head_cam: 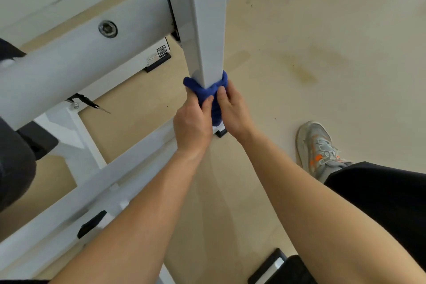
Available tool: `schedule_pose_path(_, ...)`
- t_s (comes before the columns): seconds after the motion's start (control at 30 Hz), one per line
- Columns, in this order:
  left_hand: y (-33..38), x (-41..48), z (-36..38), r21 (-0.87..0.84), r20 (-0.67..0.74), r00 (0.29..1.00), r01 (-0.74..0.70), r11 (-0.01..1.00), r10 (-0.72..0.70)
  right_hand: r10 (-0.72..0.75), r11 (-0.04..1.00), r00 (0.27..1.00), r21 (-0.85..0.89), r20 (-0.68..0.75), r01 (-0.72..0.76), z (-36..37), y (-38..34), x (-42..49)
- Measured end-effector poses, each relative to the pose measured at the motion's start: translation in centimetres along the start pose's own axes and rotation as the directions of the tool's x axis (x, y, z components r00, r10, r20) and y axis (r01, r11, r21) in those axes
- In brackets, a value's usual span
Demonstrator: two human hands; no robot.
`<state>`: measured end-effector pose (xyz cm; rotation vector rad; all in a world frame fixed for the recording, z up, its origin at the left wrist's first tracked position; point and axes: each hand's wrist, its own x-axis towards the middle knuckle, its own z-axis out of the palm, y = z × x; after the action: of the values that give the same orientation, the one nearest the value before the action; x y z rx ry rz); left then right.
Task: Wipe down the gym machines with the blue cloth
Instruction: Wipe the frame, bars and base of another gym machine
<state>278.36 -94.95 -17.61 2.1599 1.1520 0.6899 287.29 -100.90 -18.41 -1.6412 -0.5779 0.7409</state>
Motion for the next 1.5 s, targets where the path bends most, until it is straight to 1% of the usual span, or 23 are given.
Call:
schedule_pose_path(0.07, 1.4, -0.3, -0.5, -0.081, -0.067, 0.998, 0.004, 0.997, -0.009, -0.05, 0.999, 0.999, 0.013, 0.004, 0.05, -0.5, -2.0, -0.3)
schedule_pose_path(0.13, 1.8, -0.6, -0.8, -0.122, -0.119, 0.993, -0.012, 0.992, -0.003, -0.094, 0.994, 0.995, -0.048, 0.028, 0.096, -1.2, -3.1, -0.5)
schedule_pose_path(0.2, 1.7, -0.7, -0.7, -0.143, -0.135, 0.991, -0.012, 0.99, -0.007, -0.125, 0.98, 0.992, -0.151, 0.035, 0.129, -1.6, -3.2, -0.5)
schedule_pose_path(0.27, 1.4, -0.6, 0.1, -0.129, -0.128, 0.991, 0.009, 0.992, -0.026, -0.129, 0.971, 0.991, -0.197, 0.041, 0.135, -1.8, -2.5, -0.1)
schedule_pose_path(0.37, 0.9, -0.2, 1.7, -0.029, -0.116, 0.991, 0.057, 0.998, -0.06, -0.066, 0.969, 0.995, -0.232, 0.081, 0.083, -2.0, -0.5, 1.1)
schedule_pose_path(0.43, 0.0, -0.2, 2.7, 0.084, -0.104, 0.991, 0.094, 0.992, -0.085, -0.036, 0.954, 0.993, -0.29, 0.117, 0.068, -2.1, 1.6, 1.9)
schedule_pose_path(0.5, -1.2, -0.4, 3.4, 0.195, -0.097, 0.989, 0.125, 0.973, -0.107, -0.037, 0.941, 0.988, -0.328, 0.147, 0.084, -2.2, 3.8, 2.6)
schedule_pose_path(0.57, -2.4, -0.4, 3.8, 0.281, -0.081, 0.991, 0.126, 0.951, -0.107, -0.051, 0.914, 0.983, -0.388, 0.174, 0.116, -2.4, 5.6, 3.2)
schedule_pose_path(0.67, -3.1, -0.3, 4.2, 0.344, -0.092, 0.99, 0.132, 0.93, -0.106, -0.059, 0.876, 0.976, -0.458, 0.21, 0.152, -2.6, 7.2, 4.0)
schedule_pose_path(0.73, -2.7, -0.6, 4.4, 0.338, -0.119, 0.987, 0.147, 0.93, -0.112, -0.067, 0.873, 0.975, -0.46, 0.211, 0.159, -2.7, 7.7, 4.2)
schedule_pose_path(0.83, -1.3, -1.6, 4.2, 0.269, -0.188, 0.961, 0.248, 0.931, -0.201, -0.046, 0.887, 0.983, -0.445, 0.176, 0.121, -2.7, 6.9, 3.7)
schedule_pose_path(0.93, -0.4, -3.2, 3.7, 0.172, -0.26, 0.922, 0.337, 0.926, -0.288, -0.13, 0.913, 0.984, -0.372, 0.122, 0.167, -2.7, 5.4, 2.7)
schedule_pose_path(1.03, -0.1, -5.2, 3.7, 0.029, -0.347, 0.827, 0.48, 0.877, -0.442, -0.191, 0.919, 0.98, -0.34, 0.05, 0.197, -2.7, 4.1, 2.5)
schedule_pose_path(1.07, 0.0, -5.5, 3.8, -0.026, -0.337, 0.796, 0.525, 0.85, -0.502, -0.2, 0.918, 0.979, -0.341, 0.046, 0.204, -2.8, 3.8, 2.6)
schedule_pose_path(1.2, 0.7, -4.9, 5.0, -0.272, -0.193, 0.706, 0.628, 0.729, -0.681, -0.22, 0.904, 0.971, -0.353, 0.096, 0.239, -2.9, 3.9, 3.4)
schedule_pose_path(1.33, 1.6, -4.2, 7.2, -0.396, -0.139, 0.593, 0.701, 0.593, -0.793, -0.254, 0.9, 0.957, -0.329, 0.138, 0.286, -3.0, 5.2, 3.6)
schedule_pose_path(1.4, 1.9, -3.8, 8.3, -0.463, -0.14, 0.566, 0.687, 0.559, -0.812, -0.252, 0.9, 0.956, -0.327, 0.151, 0.289, -2.7, 5.8, 3.8)
schedule_pose_path(1.5, 1.7, -2.9, 9.6, -0.503, -0.132, 0.565, 0.67, 0.546, -0.815, -0.239, 0.896, 0.958, -0.345, 0.156, 0.28, -2.4, 7.1, 4.3)
